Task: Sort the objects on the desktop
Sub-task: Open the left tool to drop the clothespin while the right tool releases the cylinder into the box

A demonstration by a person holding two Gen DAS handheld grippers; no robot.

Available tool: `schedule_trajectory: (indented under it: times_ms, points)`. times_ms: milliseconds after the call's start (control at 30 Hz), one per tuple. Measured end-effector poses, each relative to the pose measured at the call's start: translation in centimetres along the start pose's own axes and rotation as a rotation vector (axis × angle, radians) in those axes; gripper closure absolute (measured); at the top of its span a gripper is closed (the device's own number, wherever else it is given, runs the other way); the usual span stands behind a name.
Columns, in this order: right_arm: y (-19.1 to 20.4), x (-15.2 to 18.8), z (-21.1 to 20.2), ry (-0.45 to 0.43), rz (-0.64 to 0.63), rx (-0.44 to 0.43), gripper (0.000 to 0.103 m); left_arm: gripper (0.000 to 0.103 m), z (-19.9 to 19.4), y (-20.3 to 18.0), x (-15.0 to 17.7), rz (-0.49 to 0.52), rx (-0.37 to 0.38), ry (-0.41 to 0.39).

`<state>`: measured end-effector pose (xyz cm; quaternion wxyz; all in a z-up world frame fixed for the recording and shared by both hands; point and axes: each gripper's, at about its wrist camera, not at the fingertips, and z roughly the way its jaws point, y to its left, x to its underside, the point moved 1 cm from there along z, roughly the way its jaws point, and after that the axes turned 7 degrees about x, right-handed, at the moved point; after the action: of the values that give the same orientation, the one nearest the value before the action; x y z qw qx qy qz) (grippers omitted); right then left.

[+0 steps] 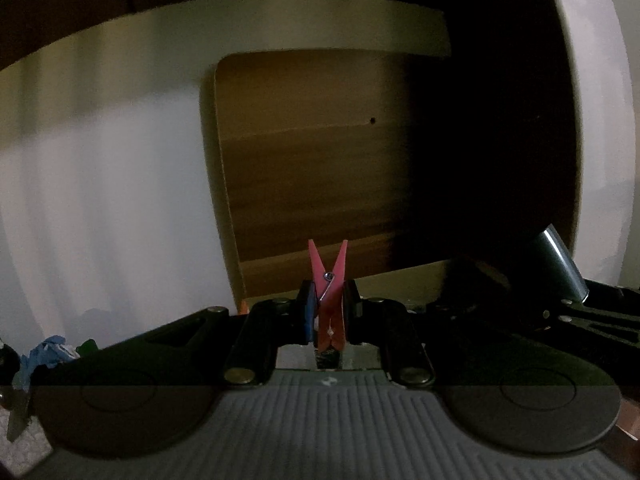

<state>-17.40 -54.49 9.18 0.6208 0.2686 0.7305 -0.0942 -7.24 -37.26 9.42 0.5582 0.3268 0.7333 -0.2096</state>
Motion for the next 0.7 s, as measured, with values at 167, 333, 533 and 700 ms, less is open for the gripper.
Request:
schedule_trajectory:
  times_ms: [167, 333, 533, 700]
  points:
    - [0.2, -0.1, 2.2, 0.009, 0.027, 0.008, 0.048, 0.087, 1.6, 0.7, 0.2, -0.017, -0.014, 0.019]
    - [0.9, -0.2, 4.0, -0.005, 0.092, 0.015, 0.048, 0.087, 2.7, 1.2, 0.0, -0.034, -0.023, 0.025]
    - [1.8, -0.1, 5.6, 0.023, 0.058, 0.021, 0.048, 0.087, 4.3, 1.4, 0.0, -0.028, -0.02, 0.042]
    - [1.7, 0.0, 7.2, 0.057, 0.052, 0.041, 0.048, 0.087, 5.2, 1.4, 0.5, -0.026, -0.02, 0.066]
